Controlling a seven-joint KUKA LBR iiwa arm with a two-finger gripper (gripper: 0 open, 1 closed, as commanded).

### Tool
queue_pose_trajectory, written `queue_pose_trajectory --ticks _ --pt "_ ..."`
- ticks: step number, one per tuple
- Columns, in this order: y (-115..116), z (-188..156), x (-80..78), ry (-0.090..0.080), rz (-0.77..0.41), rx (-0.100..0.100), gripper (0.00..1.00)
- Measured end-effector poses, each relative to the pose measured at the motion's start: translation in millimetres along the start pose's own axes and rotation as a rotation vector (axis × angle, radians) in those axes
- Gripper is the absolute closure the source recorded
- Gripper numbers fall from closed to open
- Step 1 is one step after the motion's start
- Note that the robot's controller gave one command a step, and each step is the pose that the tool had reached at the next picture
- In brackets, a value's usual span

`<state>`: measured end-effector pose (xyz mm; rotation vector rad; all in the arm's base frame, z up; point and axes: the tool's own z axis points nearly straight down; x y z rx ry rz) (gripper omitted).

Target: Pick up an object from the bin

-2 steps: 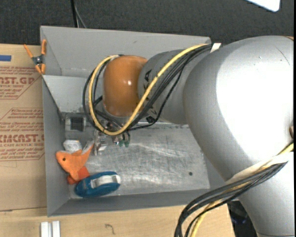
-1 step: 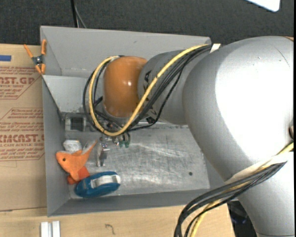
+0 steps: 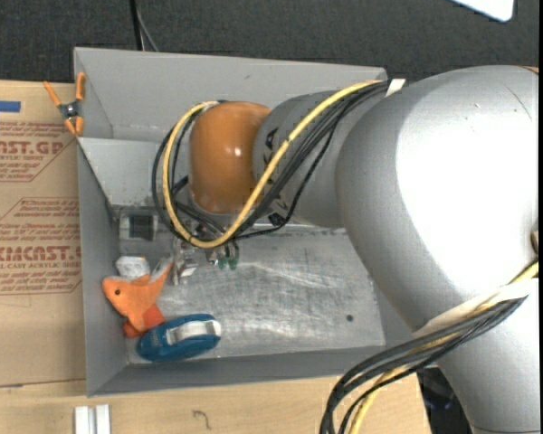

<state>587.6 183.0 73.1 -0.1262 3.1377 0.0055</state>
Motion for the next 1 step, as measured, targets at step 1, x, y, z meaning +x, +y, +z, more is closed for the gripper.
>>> queue_pose_trajectory --ticks 1 --pt "0.0 0.0 -0.2 -0.001 0.000 0.000 1.00"
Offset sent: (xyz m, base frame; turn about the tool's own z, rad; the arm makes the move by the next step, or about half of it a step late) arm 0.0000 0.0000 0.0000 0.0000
